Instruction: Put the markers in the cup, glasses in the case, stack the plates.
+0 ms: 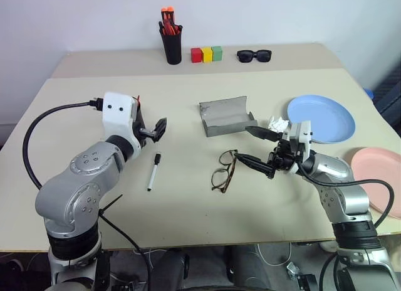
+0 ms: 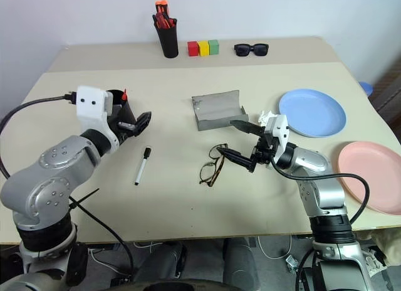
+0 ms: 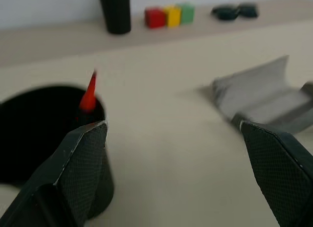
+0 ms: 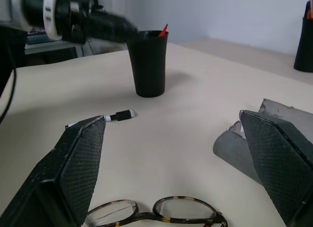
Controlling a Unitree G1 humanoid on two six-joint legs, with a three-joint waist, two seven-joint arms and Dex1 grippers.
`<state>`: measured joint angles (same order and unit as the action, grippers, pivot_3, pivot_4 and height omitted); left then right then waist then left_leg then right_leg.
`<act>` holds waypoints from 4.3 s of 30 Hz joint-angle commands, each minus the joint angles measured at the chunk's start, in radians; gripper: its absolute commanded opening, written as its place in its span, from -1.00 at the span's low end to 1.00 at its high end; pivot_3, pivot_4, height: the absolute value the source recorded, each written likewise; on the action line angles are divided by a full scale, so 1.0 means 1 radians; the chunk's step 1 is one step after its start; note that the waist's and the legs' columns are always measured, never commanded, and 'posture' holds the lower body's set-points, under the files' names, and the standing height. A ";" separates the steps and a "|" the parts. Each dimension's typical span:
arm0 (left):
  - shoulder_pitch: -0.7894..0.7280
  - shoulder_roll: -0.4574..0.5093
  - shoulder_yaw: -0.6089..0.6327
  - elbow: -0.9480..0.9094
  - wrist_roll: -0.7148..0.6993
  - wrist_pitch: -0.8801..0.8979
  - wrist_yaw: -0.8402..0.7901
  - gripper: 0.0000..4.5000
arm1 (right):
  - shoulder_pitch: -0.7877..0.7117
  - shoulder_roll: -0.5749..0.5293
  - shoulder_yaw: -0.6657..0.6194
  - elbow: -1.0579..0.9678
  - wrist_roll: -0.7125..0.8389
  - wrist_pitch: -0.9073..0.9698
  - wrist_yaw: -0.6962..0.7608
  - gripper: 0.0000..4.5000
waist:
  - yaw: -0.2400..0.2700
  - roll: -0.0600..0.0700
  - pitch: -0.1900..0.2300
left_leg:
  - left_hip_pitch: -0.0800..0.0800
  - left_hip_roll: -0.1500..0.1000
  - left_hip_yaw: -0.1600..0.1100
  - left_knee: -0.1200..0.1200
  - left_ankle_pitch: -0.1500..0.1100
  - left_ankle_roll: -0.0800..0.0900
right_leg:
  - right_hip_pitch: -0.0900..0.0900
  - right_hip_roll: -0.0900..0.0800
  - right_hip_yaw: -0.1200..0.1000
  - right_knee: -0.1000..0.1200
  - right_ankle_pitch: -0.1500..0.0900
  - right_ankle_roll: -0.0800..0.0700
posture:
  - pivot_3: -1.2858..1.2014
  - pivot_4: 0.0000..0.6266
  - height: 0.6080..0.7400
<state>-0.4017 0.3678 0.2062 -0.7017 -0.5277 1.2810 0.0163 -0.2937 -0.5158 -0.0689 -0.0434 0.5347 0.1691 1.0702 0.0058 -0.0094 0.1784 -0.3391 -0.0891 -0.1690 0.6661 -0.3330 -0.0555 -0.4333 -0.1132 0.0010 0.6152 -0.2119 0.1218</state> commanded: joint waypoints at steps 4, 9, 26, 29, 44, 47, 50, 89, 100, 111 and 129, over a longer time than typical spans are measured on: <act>0.065 -0.008 -0.051 0.053 0.027 0.108 -0.008 0.98 | 0.007 0.004 -0.012 -0.027 -0.028 -0.078 -0.010 1.00 | 0.003 0.000 0.000 | 0.000 0.000 0.000 0.000 0.000 0.000 | 0.000 0.000 0.000 0.000 0.000 0.000 | 0.03 -0.52 1.00; 0.031 -0.044 -0.078 0.109 0.049 0.187 -0.006 0.98 | 0.018 0.010 0.000 -0.036 -0.037 -0.083 -0.026 1.00 | 0.006 0.000 0.000 | -0.001 0.000 0.000 0.000 0.000 0.000 | 0.000 0.000 0.000 0.000 0.000 0.000 | 0.03 -0.52 1.00; -0.056 -0.107 -0.083 0.244 0.127 0.224 -0.049 -0.72 | 0.009 0.021 0.011 -0.014 -0.077 -0.103 -0.061 1.00 | 0.005 0.000 0.000 | 0.000 0.000 0.000 0.000 0.000 0.000 | 0.000 -0.001 0.000 0.000 0.000 0.000 | 0.03 -0.52 1.00; -0.079 -0.101 -0.092 0.232 0.129 0.183 -0.069 -0.98 | 0.011 0.028 0.015 -0.011 -0.084 -0.106 -0.064 1.00 | 0.004 0.000 0.000 | 0.000 0.000 0.000 0.000 0.000 0.000 | 0.000 -0.001 0.000 0.000 0.000 0.000 | 0.03 -0.52 1.00; -0.215 0.000 0.033 0.360 0.313 -0.864 -0.176 -0.98 | -0.033 0.050 0.002 0.026 -0.067 -0.093 -0.072 1.00 | 0.002 0.001 -0.001 | -0.001 0.000 0.002 -0.001 0.000 -0.001 | -0.001 -0.001 0.001 -0.002 0.000 0.000 | 0.03 -0.52 1.00; -0.180 0.040 0.115 0.450 0.304 -0.982 -0.201 -0.98 | -0.029 0.050 0.002 0.020 -0.054 -0.074 -0.072 1.00 | 0.001 0.001 -0.001 | 0.000 0.000 0.002 0.000 0.000 -0.001 | -0.001 -0.001 0.001 -0.002 0.000 0.000 | 0.03 -0.52 1.00; -0.159 0.045 0.136 0.532 0.292 -1.089 -0.234 -0.98 | -0.028 0.051 0.003 0.012 -0.050 -0.066 -0.073 1.00 | 0.006 0.001 -0.001 | -0.001 0.000 0.002 0.000 0.000 0.000 | -0.001 -0.001 0.001 -0.002 0.000 0.000 | 0.03 -0.52 1.00; -0.131 -0.001 -0.023 0.614 0.081 -1.049 -0.485 0.99 | -0.099 0.060 -0.007 0.092 -0.157 -0.145 -0.182 1.00 | 0.000 0.001 -0.001 | -0.001 0.000 0.001 0.000 0.000 0.001 | -0.001 -0.001 0.000 -0.001 0.001 0.001 | 0.03 -0.52 1.00; -0.090 -0.024 -0.099 0.509 0.026 -0.889 -0.547 0.99 | -0.237 0.031 0.064 0.222 -0.252 -0.186 -0.150 1.00 | -0.019 0.001 0.000 | -0.001 0.000 0.001 0.000 0.000 0.001 | -0.001 -0.001 0.001 -0.001 0.001 0.001 | 0.03 -0.52 1.00; 0.162 0.087 -0.034 0.269 -0.089 -0.781 -0.591 0.99 | -0.634 0.055 0.209 0.814 -0.447 -0.359 0.007 1.00 | -0.020 0.002 0.000 | -0.001 0.000 0.003 0.000 0.000 0.001 | -0.001 0.000 0.002 -0.001 0.001 0.000 | 0.03 -0.52 1.00; 0.216 0.061 -0.036 0.218 -0.067 -0.795 -0.483 1.00 | -0.835 0.103 0.249 1.226 -0.611 -0.433 0.088 -0.45 | -0.025 0.003 0.000 | -0.001 0.000 0.004 -0.001 0.000 0.001 | -0.003 0.000 0.004 -0.001 0.001 -0.001 | 0.03 -0.52 1.00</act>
<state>-0.1706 0.4300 0.1708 -0.4671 -0.6024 0.5107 -0.4717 -1.1065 -0.4132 0.1808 1.1815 -0.0648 -0.2490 1.1515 -0.0192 -0.0068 0.1786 -0.3403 -0.0887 -0.1655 0.6651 -0.3333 -0.0548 -0.4368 -0.1132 0.0046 0.6145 -0.2106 0.1209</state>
